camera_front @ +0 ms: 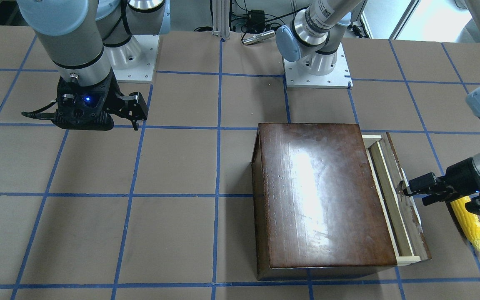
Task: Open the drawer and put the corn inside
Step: 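Pull the drawer outward from the cabinet with the left gripper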
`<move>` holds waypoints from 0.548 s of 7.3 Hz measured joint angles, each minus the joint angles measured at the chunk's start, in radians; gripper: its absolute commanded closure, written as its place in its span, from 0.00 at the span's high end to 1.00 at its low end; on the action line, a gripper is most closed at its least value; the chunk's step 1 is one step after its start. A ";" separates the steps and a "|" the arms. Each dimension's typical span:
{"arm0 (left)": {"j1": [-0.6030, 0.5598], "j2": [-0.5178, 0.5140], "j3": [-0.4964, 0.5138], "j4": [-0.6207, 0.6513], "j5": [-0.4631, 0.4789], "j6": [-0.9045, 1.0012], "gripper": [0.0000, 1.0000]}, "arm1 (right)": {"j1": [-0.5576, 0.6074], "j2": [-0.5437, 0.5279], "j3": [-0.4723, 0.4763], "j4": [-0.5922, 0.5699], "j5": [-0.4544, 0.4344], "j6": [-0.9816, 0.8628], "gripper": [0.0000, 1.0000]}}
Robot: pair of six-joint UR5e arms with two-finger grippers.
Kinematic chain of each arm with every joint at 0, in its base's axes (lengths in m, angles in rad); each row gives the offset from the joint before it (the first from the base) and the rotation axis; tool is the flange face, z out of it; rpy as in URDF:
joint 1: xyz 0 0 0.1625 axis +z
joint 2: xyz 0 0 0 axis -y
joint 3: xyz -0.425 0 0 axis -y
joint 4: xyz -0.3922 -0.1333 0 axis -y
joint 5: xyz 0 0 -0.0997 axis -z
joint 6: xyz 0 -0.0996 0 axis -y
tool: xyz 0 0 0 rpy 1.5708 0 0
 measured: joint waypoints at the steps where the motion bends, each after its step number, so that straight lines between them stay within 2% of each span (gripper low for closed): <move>1: 0.000 -0.002 0.008 -0.001 0.007 0.003 1.00 | 0.000 0.000 0.000 0.000 0.000 0.000 1.00; 4: 0.011 -0.004 0.019 -0.005 0.018 0.007 1.00 | 0.000 0.000 0.000 0.000 0.000 0.000 1.00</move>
